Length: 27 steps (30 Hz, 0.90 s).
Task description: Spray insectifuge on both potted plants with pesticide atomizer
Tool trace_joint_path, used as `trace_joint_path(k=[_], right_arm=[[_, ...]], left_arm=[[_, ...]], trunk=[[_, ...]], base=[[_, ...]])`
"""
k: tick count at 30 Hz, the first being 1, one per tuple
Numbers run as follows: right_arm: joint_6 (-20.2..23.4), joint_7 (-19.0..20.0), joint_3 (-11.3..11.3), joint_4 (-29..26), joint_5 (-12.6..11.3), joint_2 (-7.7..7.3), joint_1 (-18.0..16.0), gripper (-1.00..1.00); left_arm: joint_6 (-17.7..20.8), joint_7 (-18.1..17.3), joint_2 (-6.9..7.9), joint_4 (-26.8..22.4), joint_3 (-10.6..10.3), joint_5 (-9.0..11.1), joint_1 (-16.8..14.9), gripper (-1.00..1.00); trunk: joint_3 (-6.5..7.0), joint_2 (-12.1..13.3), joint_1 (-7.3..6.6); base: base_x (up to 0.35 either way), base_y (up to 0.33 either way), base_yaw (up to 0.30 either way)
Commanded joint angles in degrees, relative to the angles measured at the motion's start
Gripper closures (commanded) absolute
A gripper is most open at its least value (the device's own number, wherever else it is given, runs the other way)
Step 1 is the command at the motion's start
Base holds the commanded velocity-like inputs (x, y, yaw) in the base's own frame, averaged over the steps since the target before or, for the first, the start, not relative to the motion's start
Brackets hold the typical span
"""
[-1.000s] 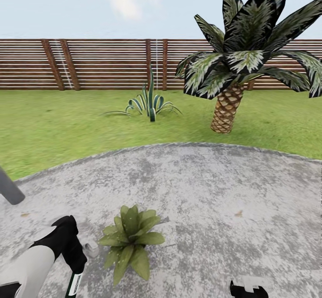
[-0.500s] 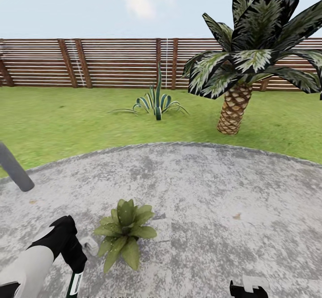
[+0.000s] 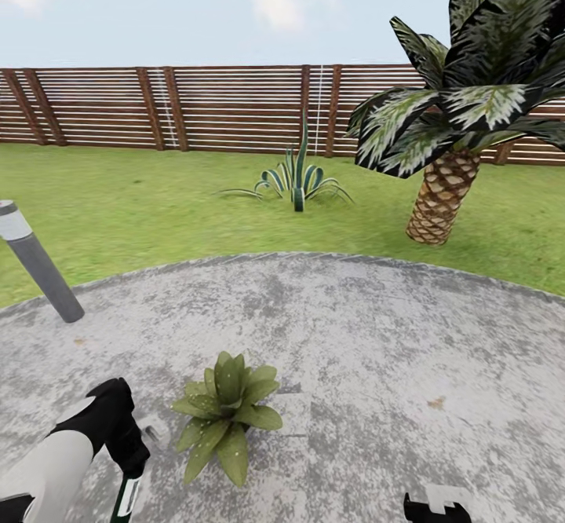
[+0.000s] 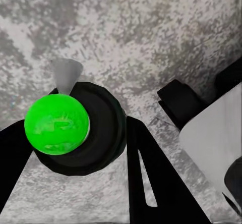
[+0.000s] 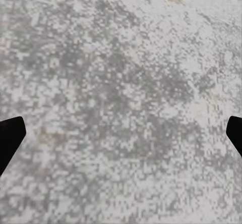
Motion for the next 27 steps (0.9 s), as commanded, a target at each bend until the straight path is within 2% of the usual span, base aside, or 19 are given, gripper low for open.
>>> trace_joint_path(k=[1, 3, 4, 7, 8, 16, 22, 27], right_arm=[[-0.18, -0.14, -0.45, 0.11, 0.63, -0.01, -0.04, -1.0], [-0.18, -0.1, -0.45, 0.24, 0.68, -0.1, -0.02, -1.0], [-0.18, -0.1, -0.41, 0.26, 0.72, -0.11, -0.02, -1.0], [-0.18, -0.09, -0.41, 0.27, 0.76, -0.12, -0.03, -1.0], [-0.18, -0.09, -0.41, 0.27, 0.76, -0.12, -0.02, -1.0], [-0.18, -0.2, -0.45, 0.02, 0.68, -0.05, -0.02, -1.0], [-0.18, -0.26, -0.45, -0.07, 0.68, -0.04, -0.08, -1.0], [-0.18, -0.27, -0.45, -0.06, 0.68, -0.04, -0.06, -1.0]], left_arm=[[0.44, -2.09, 0.06, -0.09, 0.29, -0.8, -0.06, 1.0], [0.31, -7.84, 0.24, -0.18, 0.17, -3.89, -0.25, 1.0], [0.28, -9.51, 0.18, -0.2, 0.17, -6.08, -0.38, 1.0], [0.25, -12.76, -0.27, -0.28, 0.23, -10.81, -0.68, 1.0], [0.15, -13.84, -0.37, -0.33, 0.2, -11.46, -0.74, 1.0], [-0.32, -15.58, 0.26, -0.37, 0.17, -12.2, -0.85, 1.0], [-0.5, -15.58, 1.02, -1.91, 0.17, -12.23, -1.25, 1.0], [-0.43, -15.61, 0.72, -3.12, 0.17, -12.23, -1.23, 1.0]], trunk=[[-0.05, -0.02, -0.01], [-0.05, -0.02, -0.01], [-0.05, -0.02, -0.01], [-0.05, -0.02, -0.01], [-0.05, -0.02, -0.01], [-0.05, -0.02, -0.01], [-0.05, -0.02, -0.01], [-0.05, -0.02, -0.01]], base=[[0.006, -0.001, 0.014], [0.002, 0.0, 0.004], [0.001, 0.0, 0.002], [0.0, 0.0, 0.0], [0.0, 0.0, 0.0], [0.0, 0.0, 0.008], [0.0, 0.0, 0.224], [0.0, 0.0, 0.269]])
